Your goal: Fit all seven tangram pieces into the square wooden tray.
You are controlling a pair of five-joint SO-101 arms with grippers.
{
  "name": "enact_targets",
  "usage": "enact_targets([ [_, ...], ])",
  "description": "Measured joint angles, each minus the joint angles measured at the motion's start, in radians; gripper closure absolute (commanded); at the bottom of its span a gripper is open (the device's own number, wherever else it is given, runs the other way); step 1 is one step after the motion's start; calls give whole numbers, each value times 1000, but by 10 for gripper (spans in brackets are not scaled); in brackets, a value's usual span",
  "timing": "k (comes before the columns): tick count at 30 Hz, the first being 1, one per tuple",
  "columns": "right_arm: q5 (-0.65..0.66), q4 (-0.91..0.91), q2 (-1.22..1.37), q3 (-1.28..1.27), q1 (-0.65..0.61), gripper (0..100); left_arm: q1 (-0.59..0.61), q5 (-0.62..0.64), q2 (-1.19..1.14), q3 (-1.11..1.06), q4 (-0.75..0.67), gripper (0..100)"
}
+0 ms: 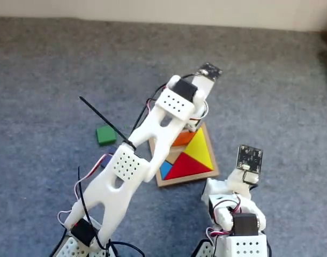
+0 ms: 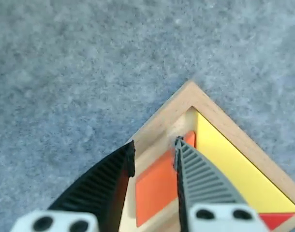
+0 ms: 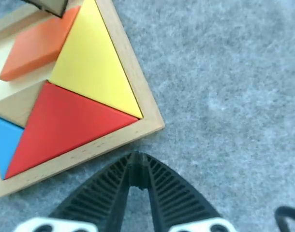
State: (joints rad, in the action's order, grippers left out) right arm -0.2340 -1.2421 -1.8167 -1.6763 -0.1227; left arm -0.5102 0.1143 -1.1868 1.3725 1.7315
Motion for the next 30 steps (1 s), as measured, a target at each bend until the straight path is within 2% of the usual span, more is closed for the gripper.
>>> enact_targets([
  [4, 0, 0, 0, 0, 0, 992, -2, 0, 9, 44, 20, 915],
  [11, 0, 0, 0, 0, 0, 992, 23, -17, 115, -31, 28, 919],
  [16, 0, 0, 0, 0, 0, 992, 14, -54, 282, -242, 29, 902],
  [21, 0, 0, 0, 0, 0, 992, 20, -89, 511, -523, 29, 758],
  [26, 0, 0, 0, 0, 0, 992, 38, -100, 680, -824, 28, 758],
  [30, 0, 0, 0, 0, 0, 992, 69, -100, 709, -1013, -68, 755],
])
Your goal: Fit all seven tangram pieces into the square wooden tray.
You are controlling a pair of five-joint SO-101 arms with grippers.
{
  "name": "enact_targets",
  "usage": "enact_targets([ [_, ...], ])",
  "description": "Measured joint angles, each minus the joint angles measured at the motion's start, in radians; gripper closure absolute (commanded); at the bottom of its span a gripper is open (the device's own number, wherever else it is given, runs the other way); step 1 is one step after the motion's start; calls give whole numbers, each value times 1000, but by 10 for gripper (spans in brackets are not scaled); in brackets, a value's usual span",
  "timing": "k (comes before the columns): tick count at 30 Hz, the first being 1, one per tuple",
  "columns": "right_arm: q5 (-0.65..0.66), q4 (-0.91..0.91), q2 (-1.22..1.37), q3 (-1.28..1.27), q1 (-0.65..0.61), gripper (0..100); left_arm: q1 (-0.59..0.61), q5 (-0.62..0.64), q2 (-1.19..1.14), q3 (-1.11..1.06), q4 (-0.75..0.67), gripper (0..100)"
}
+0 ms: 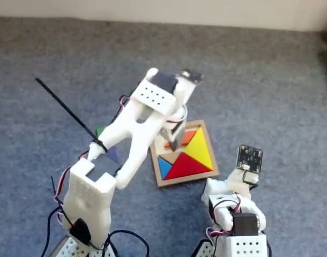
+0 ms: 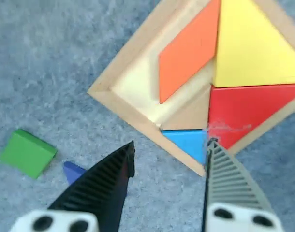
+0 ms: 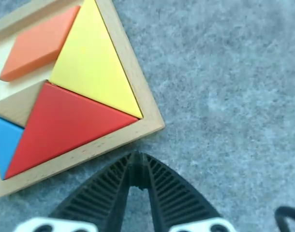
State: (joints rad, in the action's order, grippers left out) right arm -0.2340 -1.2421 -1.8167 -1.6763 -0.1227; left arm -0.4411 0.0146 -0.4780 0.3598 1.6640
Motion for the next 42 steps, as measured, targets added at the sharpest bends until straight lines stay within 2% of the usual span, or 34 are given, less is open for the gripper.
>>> enact_targets([
  [6, 0, 0, 0, 0, 0, 992, -2, -3, 0, -138, -140, 755],
  [15, 0, 0, 0, 0, 0, 992, 23, -49, -14, -180, -258, 755],
  [26, 0, 0, 0, 0, 0, 992, 25, -78, -44, -180, -282, 758],
  [36, 0, 0, 0, 0, 0, 992, 25, -78, 8, -183, -212, 758],
  [42, 0, 0, 0, 0, 0, 992, 25, -78, 8, -249, -278, 758],
])
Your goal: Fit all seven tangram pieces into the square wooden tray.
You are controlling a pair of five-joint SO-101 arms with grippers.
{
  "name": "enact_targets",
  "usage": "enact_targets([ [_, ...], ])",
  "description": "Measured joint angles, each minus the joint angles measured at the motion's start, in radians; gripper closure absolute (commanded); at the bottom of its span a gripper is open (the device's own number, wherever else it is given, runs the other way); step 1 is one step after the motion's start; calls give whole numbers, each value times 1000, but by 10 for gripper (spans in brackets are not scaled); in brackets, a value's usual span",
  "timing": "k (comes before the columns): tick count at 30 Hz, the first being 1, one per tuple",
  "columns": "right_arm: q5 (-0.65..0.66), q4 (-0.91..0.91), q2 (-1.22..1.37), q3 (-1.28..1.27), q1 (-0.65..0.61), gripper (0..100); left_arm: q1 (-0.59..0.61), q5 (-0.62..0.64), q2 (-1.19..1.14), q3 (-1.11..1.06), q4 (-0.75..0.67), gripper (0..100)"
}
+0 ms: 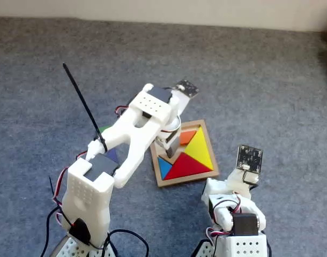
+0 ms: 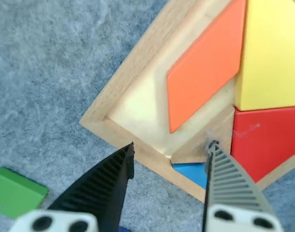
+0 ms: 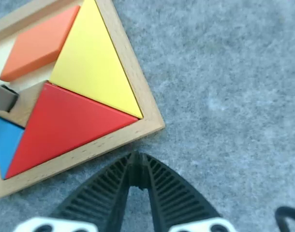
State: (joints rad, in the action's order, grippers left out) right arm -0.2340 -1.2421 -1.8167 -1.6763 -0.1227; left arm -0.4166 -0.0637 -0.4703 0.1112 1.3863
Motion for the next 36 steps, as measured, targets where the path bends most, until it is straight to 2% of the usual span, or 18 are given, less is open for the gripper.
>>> enact_targets([
  [26, 0, 0, 0, 0, 0, 992, 0, -5, 12, -40, -212, 758],
  [36, 0, 0, 0, 0, 0, 992, -20, 38, 11, -40, -273, 758],
])
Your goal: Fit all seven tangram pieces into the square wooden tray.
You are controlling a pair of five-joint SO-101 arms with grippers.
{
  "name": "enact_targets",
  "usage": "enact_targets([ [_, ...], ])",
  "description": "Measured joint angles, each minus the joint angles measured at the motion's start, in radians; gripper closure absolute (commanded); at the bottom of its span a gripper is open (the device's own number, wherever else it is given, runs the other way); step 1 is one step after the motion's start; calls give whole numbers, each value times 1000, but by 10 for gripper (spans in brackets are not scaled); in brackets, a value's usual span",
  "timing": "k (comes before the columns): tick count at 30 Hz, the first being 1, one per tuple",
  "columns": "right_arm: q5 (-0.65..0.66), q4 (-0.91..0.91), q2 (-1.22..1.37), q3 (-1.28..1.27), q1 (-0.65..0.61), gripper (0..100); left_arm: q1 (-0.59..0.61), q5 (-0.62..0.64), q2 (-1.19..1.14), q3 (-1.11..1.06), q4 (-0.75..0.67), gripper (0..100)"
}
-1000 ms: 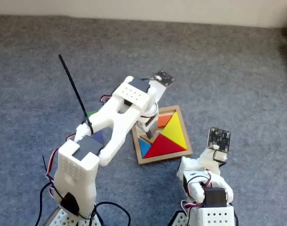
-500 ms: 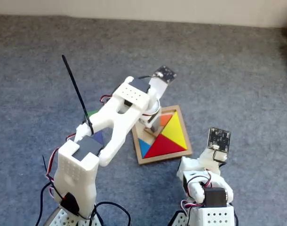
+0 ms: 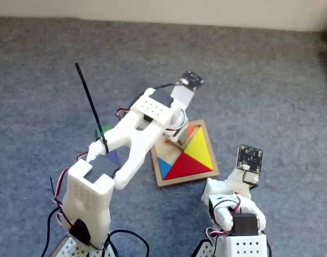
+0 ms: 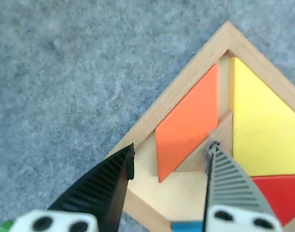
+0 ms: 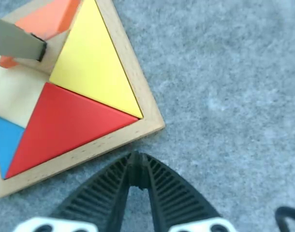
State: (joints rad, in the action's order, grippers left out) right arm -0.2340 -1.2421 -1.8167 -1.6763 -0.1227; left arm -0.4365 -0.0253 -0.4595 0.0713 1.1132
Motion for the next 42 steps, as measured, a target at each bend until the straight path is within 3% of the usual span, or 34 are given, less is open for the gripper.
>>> enact_targets([
  [11, 0, 0, 0, 0, 0, 992, -3, 63, 28, -2, 2, 758],
  [20, 0, 0, 0, 0, 0, 992, 20, 107, 310, -2, 176, 755],
  [31, 0, 0, 0, 0, 0, 992, 371, 84, 496, -14, 374, 691],
  [36, 0, 0, 0, 0, 0, 992, 526, 48, 419, -127, 318, 690],
  [42, 0, 0, 0, 0, 0, 992, 591, 14, 259, -160, 245, 691],
])
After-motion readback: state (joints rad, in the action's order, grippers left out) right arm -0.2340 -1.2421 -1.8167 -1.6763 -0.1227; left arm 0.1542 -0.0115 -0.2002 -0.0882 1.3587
